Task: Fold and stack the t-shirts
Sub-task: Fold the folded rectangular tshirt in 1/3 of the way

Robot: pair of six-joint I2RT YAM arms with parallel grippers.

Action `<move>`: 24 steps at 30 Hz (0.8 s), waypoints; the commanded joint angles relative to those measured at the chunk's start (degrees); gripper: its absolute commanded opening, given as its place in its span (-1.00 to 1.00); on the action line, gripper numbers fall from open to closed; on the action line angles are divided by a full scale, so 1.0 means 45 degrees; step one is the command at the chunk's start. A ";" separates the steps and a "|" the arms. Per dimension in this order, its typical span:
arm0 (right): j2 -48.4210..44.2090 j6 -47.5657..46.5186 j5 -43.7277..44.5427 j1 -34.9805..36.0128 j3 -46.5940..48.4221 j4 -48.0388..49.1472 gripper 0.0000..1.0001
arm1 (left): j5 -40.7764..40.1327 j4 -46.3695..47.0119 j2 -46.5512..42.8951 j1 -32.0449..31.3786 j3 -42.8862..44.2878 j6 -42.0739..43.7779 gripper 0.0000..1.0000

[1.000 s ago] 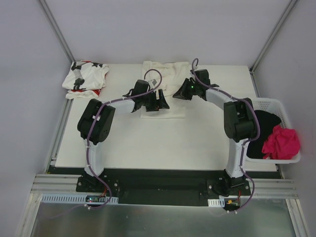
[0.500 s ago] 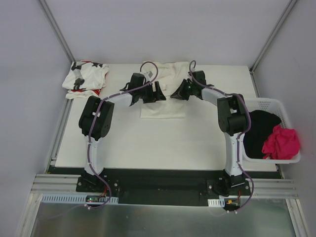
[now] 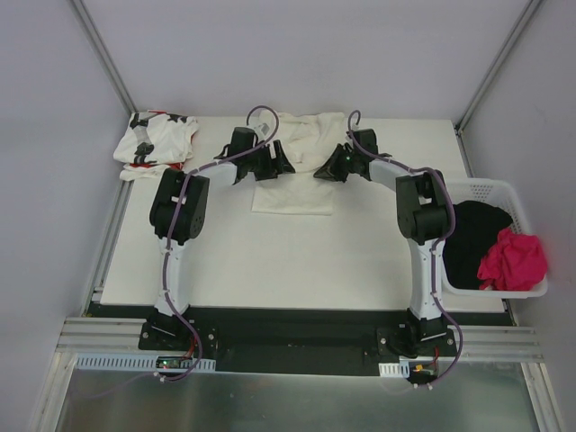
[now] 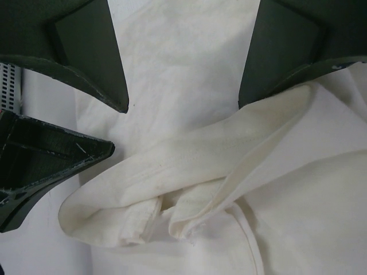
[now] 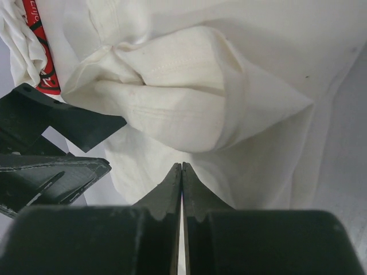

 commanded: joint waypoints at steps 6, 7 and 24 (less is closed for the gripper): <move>0.0214 0.0111 -0.0107 -0.0028 0.0605 0.0124 -0.94 | 0.0397 -0.0218 0.0853 0.0035 0.2339 0.0367 0.53; 0.0214 0.0110 -0.0087 -0.0028 0.0566 0.0124 -0.94 | 0.0397 -0.0355 0.0893 0.0016 0.2534 0.0444 0.53; 0.0936 -0.0124 0.0011 -0.0203 0.1502 -0.0305 -0.91 | -0.0442 -0.0883 0.1715 0.0757 0.5680 0.2046 0.54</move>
